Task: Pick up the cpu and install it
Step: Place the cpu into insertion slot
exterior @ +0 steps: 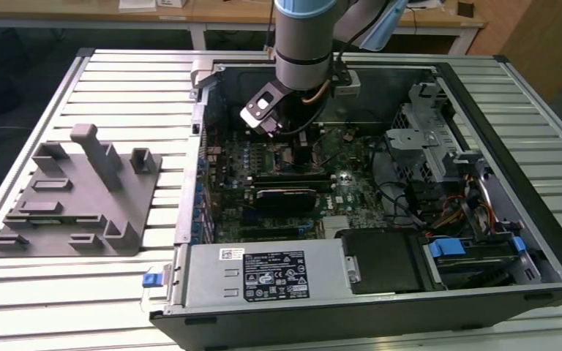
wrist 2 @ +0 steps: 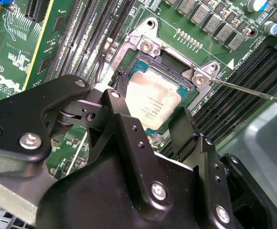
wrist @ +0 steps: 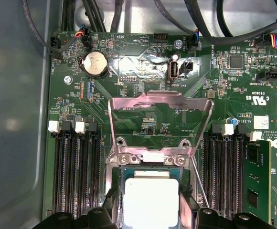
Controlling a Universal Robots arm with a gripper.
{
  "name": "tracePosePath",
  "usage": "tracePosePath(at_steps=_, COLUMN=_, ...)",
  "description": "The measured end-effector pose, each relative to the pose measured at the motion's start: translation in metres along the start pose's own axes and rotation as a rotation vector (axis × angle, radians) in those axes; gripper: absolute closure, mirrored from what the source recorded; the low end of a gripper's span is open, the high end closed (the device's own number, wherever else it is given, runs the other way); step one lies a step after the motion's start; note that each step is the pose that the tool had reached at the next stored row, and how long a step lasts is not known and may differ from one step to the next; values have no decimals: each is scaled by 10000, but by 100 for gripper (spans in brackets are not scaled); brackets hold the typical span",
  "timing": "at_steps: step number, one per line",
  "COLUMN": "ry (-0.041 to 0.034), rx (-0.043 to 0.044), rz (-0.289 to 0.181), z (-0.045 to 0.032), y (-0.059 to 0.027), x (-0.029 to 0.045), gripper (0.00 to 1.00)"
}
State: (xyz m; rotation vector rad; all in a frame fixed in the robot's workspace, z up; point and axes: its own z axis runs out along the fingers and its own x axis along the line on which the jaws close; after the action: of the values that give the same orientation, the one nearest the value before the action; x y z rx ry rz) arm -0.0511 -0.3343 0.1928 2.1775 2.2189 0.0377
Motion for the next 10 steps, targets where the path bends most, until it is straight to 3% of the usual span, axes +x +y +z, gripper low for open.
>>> tracePosePath(at_steps=3, ry=-2, rx=1, rz=1, z=-1, y=0, x=0, gripper=40)
tracePosePath(at_steps=4, ry=-2, rx=1, rz=1, z=0, y=0, x=0, gripper=46)
tracePosePath(at_steps=10, ry=-16, rx=-1, rz=144, z=0, y=1, x=1, gripper=46)
